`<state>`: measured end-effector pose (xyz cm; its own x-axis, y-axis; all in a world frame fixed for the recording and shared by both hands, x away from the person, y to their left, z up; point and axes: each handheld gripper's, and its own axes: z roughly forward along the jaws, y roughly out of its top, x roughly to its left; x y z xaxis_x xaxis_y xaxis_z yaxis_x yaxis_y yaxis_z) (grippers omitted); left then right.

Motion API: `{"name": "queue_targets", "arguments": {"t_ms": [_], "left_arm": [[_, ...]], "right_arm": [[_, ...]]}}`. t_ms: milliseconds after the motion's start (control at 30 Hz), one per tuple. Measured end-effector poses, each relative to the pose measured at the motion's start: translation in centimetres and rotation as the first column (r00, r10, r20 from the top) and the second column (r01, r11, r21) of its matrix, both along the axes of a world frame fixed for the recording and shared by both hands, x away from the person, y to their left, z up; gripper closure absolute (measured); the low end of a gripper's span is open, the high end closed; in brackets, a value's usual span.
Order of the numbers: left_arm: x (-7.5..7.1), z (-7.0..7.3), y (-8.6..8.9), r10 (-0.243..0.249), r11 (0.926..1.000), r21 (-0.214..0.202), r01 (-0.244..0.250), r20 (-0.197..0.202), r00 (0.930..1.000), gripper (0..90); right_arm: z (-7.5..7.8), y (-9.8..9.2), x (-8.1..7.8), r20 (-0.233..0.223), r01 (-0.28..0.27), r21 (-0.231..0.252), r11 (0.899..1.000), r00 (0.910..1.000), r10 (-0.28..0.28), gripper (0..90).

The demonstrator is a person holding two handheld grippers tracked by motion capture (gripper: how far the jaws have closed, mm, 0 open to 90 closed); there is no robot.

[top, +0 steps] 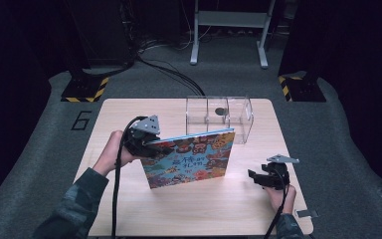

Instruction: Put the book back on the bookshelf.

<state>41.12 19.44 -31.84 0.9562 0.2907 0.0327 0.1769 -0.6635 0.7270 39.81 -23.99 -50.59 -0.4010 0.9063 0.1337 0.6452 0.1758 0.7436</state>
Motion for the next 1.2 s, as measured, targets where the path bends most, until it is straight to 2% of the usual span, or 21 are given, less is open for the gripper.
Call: {"name": "queue_targets", "arguments": {"t_ms": [100, 233, 333, 667, 767, 900, 1167, 1200], "left_arm": [[-0.3, -0.1, -0.1, 0.011, 0.9997, -0.021, -0.011, -0.005, 0.9999, 78.9], [-0.6, -0.1, -0.1, 0.017, 0.9996, -0.023, -0.017, -0.017, 0.9997, 80.0], [-0.9, -0.1, -0.3, 0.039, 0.9986, -0.034, -0.04, -0.03, 0.9988, 80.5], [-0.6, 0.7, -0.3, 0.054, 0.9981, -0.028, -0.056, -0.051, 0.9972, 80.9], [-0.5, 1.0, -0.3, 0.061, 0.9977, -0.027, -0.062, -0.046, 0.9971, 80.9], [-0.7, 1.4, -0.5, 0.082, 0.9963, -0.025, -0.082, -0.034, 0.9961, 80.9], [-0.6, 2.2, -0.1, 0.104, 0.9939, -0.032, -0.105, -0.047, 0.9935, 80.9], [-0.7, 2.3, -0.1, 0.118, 0.9923, -0.033, -0.119, -0.043, 0.9921, 80.9]], "right_arm": [[-0.6, -0.3, 0.1, -0.022, 0.037, 0.004, 0.999, 0.9991, -0.037, 30.2], [-1.2, -0.8, 0.1, -0.034, 0.061, -0.001, 0.998, 0.9975, -0.061, 29.8], [-1.5, -1.3, 0.1, -0.02, 0.085, 0.014, 0.996, 0.9962, -0.084, 30.0], [-1.8, -2.0, 0.1, 0.008, 0.094, 0.048, 0.994, 0.9955, -0.094, 30.2], [-1.9, -2.1, 0.0, 0.009, 0.096, 0.06, 0.994, 0.9952, -0.097, 30.2], [-1.9, -2.1, 0.1, 0.016, 0.1, 0.056, 0.993, 0.9948, -0.101, 30.1], [-1.9, -2.1, 0.1, 0.014, 0.102, 0.055, 0.993, 0.9945, -0.103, 30.1], [-1.9, -2.1, 0.2, 0.014, 0.105, 0.056, 0.993, 0.9943, -0.106, 30.0]]}}
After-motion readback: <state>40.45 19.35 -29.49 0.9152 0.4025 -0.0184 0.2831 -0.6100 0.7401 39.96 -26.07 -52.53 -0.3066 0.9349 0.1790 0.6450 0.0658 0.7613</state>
